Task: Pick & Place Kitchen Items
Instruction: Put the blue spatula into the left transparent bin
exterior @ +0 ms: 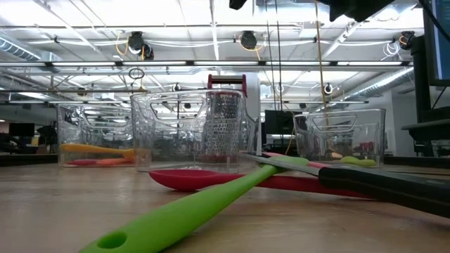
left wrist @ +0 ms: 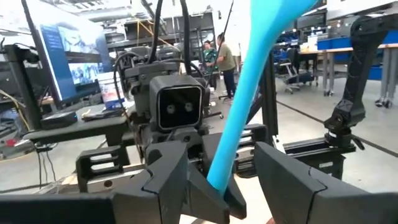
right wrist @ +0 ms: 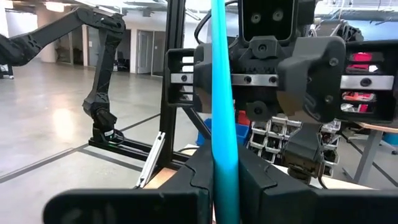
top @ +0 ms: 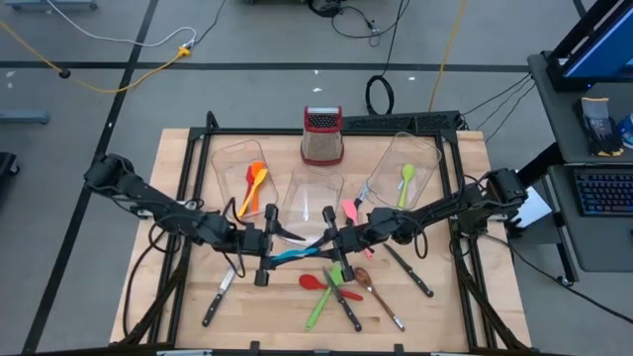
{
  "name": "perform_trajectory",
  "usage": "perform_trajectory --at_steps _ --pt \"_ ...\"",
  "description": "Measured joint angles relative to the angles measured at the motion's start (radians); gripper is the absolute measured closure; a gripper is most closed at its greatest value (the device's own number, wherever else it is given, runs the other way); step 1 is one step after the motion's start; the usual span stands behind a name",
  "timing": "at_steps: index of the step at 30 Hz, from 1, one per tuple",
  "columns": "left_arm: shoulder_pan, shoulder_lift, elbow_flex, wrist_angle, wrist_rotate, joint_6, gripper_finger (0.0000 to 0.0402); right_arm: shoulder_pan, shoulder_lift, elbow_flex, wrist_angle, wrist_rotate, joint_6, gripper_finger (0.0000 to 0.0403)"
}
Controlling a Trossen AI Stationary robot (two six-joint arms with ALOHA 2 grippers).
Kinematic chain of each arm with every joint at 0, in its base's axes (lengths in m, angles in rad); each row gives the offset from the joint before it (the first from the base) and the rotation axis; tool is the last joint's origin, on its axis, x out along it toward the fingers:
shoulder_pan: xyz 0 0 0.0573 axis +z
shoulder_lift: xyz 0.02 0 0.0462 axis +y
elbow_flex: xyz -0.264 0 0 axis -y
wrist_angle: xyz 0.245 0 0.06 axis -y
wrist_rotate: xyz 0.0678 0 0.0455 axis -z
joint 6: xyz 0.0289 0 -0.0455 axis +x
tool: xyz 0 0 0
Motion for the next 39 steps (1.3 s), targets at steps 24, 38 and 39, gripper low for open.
perform_trajectory --at_steps 24,38,39 --pt "0.067 0.097 0.025 0.049 0.061 -0.047 0.0386 0.000 0.001 0.000 -0.077 0.074 0.010 0.0382" --pt "0.029 -0.043 0.024 -0.399 -0.332 -0.373 0.0394 -0.003 0.000 0.002 -0.301 0.121 0.107 0.0245" --pt "0.033 -0.065 0.022 -0.445 -0.396 -0.408 0.0394 -0.001 0.000 0.002 -0.315 0.114 0.108 0.0240"
